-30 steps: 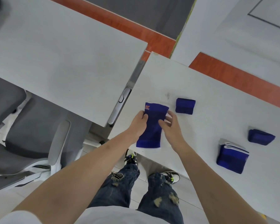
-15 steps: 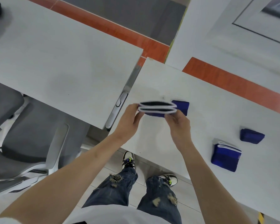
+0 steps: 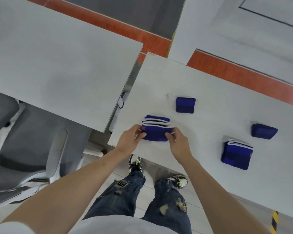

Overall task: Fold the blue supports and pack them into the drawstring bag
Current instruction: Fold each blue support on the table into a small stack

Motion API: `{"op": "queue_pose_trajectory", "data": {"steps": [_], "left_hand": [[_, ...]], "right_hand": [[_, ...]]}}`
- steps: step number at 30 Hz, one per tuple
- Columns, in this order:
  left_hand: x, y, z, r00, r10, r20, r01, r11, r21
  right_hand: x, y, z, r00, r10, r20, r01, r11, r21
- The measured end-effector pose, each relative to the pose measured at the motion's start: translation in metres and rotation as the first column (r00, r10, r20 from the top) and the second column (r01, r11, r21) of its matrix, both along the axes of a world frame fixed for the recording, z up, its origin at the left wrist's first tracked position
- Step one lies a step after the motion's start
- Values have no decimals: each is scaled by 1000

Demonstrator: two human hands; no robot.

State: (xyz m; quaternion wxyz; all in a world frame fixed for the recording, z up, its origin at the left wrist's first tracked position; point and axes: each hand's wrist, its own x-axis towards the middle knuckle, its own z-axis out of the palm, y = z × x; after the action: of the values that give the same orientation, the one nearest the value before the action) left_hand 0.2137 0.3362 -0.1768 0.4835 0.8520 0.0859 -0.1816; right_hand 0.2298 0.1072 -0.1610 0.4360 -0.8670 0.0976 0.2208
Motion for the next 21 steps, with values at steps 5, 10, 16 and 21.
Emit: {"op": "queue_pose_trajectory", "data": {"steps": [5, 10, 16, 21], "left_hand": [[7, -6, -2, 993, 112, -33, -114, 992, -59], [9, -1, -4, 998, 61, -17, -62, 995, -77], [13, -8, -14, 994, -94, 48, 81, 968, 238], [14, -14, -17, 994, -113, 4, 105, 930, 353]], "right_hand": [[13, 5, -9, 999, -21, -41, 15, 990, -137], [26, 9, -18, 995, -30, -96, 9, 979, -206], [30, 12, -22, 989, -93, -111, 60, 961, -271], [10, 11, -25, 939, 64, 337, 86, 907, -412]]}}
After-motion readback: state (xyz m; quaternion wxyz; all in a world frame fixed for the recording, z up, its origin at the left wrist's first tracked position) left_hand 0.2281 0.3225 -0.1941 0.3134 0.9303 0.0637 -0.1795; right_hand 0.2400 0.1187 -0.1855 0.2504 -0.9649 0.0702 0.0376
